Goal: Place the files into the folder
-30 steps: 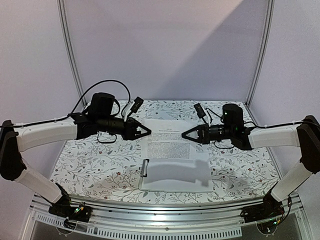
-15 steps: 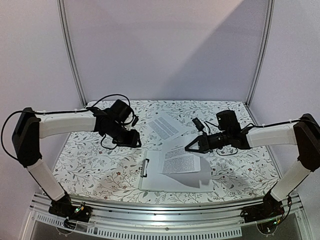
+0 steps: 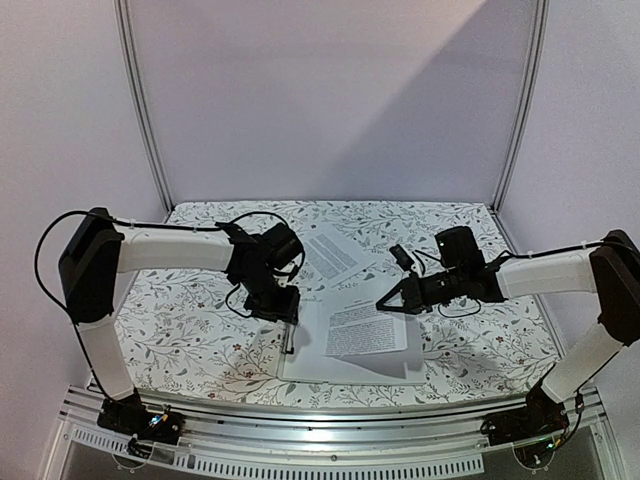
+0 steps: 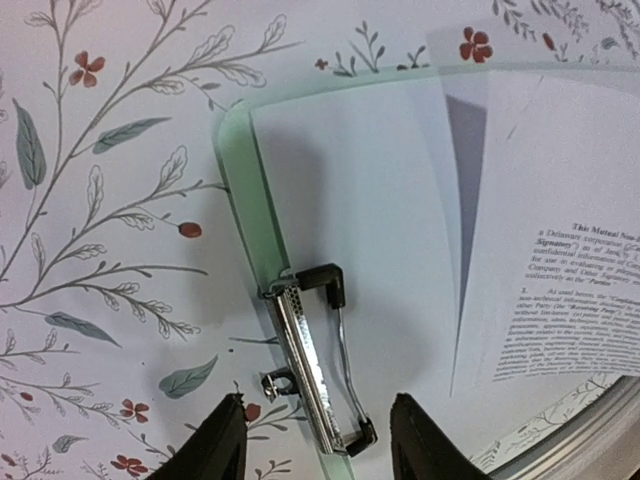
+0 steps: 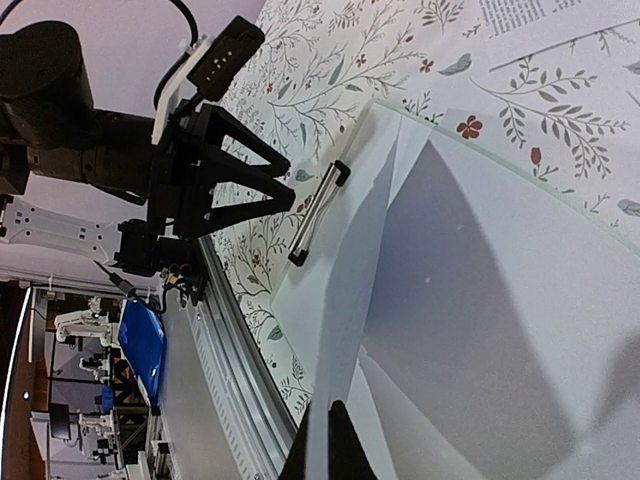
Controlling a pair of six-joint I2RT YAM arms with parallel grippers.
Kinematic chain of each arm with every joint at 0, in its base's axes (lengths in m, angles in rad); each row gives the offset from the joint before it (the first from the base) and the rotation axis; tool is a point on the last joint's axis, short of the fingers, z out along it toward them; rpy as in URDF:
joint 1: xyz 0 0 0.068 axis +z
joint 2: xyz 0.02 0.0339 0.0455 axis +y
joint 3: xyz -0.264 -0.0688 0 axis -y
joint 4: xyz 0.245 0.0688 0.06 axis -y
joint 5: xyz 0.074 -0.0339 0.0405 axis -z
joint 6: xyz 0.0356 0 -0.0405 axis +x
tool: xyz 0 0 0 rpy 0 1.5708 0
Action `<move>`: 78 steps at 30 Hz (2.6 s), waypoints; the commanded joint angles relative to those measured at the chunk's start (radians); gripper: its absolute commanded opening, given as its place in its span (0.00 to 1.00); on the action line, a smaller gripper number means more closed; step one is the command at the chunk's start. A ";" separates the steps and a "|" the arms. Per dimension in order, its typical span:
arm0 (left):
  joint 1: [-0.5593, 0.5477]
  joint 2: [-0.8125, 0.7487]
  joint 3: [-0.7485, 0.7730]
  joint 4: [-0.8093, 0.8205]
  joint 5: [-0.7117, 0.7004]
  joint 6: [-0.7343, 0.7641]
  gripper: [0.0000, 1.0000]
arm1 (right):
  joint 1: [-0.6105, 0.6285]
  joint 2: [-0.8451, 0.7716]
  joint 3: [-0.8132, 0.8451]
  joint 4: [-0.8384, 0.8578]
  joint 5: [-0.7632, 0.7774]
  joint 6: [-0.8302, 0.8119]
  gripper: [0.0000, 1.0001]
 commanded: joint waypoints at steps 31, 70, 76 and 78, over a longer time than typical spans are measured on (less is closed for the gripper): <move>-0.029 0.144 0.004 -0.068 0.011 -0.020 0.41 | -0.005 0.019 -0.020 -0.104 0.062 0.070 0.00; 0.001 0.125 -0.215 0.272 0.224 -0.206 0.00 | 0.066 0.121 0.060 -0.098 0.106 0.215 0.00; 0.011 0.130 -0.235 0.290 0.221 -0.211 0.00 | 0.066 0.131 0.098 -0.218 0.155 0.168 0.00; 0.017 0.124 -0.250 0.299 0.219 -0.214 0.00 | 0.065 0.156 0.096 -0.242 0.152 0.143 0.00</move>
